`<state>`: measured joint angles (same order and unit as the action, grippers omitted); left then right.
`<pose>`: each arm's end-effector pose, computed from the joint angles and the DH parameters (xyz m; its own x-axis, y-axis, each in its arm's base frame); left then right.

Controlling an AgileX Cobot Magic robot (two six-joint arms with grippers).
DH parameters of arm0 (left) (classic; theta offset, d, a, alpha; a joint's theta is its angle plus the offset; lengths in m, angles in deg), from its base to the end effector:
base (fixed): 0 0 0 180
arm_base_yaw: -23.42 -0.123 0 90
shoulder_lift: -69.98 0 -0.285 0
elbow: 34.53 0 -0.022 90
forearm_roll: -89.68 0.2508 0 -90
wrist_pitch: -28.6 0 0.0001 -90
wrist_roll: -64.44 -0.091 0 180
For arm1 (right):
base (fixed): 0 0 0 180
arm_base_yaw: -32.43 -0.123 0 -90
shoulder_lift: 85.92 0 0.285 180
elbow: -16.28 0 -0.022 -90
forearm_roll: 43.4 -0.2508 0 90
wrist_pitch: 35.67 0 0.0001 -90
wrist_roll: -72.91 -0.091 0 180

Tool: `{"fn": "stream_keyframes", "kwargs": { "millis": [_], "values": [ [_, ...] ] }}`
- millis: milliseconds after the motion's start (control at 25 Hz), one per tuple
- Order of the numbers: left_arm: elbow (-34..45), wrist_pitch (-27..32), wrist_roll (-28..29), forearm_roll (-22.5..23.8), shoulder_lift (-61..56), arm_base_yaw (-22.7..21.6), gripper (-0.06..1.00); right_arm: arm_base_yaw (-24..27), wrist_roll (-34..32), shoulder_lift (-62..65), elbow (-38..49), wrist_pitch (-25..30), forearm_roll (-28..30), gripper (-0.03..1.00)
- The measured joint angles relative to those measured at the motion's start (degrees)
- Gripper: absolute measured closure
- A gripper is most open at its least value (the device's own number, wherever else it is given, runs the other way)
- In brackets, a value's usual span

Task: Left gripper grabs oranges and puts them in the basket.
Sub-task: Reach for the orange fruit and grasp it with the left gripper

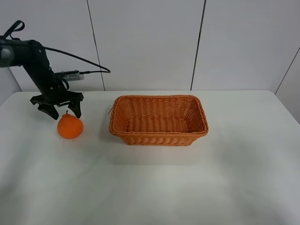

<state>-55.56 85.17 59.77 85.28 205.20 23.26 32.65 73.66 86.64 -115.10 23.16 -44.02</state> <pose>0.4547 -0.0046 0.1514 -0.9857 0.0363 -0.1643 0.0462 0.9973 -0.0568 -0.0043 0.0009 0.2798 -0.4208 -0.0059 -0.9071 -0.0077 1.0000 -0.0029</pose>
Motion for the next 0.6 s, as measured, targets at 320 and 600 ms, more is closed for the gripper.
{"fn": "stream_keyframes", "kwargs": {
  "millis": [320, 600],
  "values": [
    [0.0, -0.12, -0.05, 0.79, 3.62, 0.0, 0.17, 0.0, 0.0, 0.0, 0.0, 0.0, 0.0, 0.27],
    [-0.34, 2.03, 0.19, 2.36, 2.88, 0.0, 0.72, 0.0, 0.0, 0.0, 0.0, 0.0, 0.0, 0.27]
  ]
}}
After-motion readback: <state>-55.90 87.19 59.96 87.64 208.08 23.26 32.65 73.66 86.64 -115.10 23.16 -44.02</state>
